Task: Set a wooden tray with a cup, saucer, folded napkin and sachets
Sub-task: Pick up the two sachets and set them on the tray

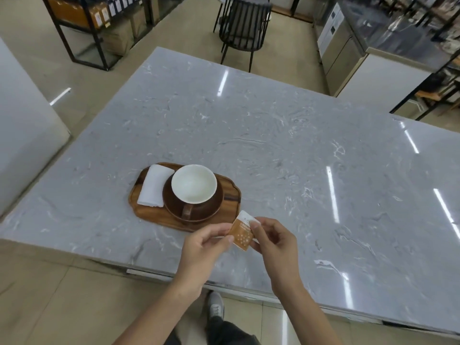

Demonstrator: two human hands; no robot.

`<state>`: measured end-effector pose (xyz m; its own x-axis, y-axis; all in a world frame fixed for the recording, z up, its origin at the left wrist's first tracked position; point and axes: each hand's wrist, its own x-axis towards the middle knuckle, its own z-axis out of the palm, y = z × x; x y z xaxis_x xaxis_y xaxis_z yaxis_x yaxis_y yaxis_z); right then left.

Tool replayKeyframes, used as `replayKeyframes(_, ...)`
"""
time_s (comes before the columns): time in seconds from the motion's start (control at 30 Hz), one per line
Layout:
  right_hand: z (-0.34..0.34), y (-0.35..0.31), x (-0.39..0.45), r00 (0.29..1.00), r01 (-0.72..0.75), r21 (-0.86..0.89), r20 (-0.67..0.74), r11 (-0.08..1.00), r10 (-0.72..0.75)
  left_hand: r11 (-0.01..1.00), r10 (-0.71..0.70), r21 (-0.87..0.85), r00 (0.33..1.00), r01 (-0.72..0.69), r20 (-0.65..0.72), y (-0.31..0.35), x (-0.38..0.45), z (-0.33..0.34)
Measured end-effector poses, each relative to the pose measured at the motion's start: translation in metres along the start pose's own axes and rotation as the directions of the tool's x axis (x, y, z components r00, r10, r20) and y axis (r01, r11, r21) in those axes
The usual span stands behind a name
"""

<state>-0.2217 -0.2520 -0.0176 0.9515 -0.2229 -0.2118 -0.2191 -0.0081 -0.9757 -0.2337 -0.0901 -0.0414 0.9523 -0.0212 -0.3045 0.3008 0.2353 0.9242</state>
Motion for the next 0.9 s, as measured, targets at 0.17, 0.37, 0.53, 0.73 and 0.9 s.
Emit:
replayKeyframes(0.17, -0.004, 0.01, 0.028, 0.991, -0.027, -0.041, 0.127, 0.999, 0.032, 0.997, 0.071, 0.046, 0.987, -0.065, -0.145, -0.013, 0.011, 0.009)
replayKeyframes(0.37, -0.012, 0.019, 0.083, 0.956, -0.083, -0.129, 0.27, 0.988, 0.116, 0.967, 0.185, 0.237, 0.899, -0.094, -0.397, -0.036, 0.03, 0.031)
replayKeyframes(0.53, -0.01, 0.026, 0.12, 0.93, -0.061, -0.196, 0.346, 0.979, 0.127, 0.939, 0.259, 0.339, 0.755, -0.052, -0.602, -0.046, 0.046, 0.055)
replayKeyframes(0.73, 0.001, 0.037, 0.142, 0.93, -0.034, -0.257, 0.346, 0.966, 0.124, 0.848, 0.383, 0.528, 0.647, 0.036, -0.659, -0.048, 0.051, 0.071)
replayKeyframes(0.9, 0.008, 0.038, 0.153, 0.923, 0.007, -0.265, 0.372, 0.964, 0.096, 0.715, 0.486, 0.688, 0.617, 0.127, -0.619, -0.054, 0.046, 0.081)
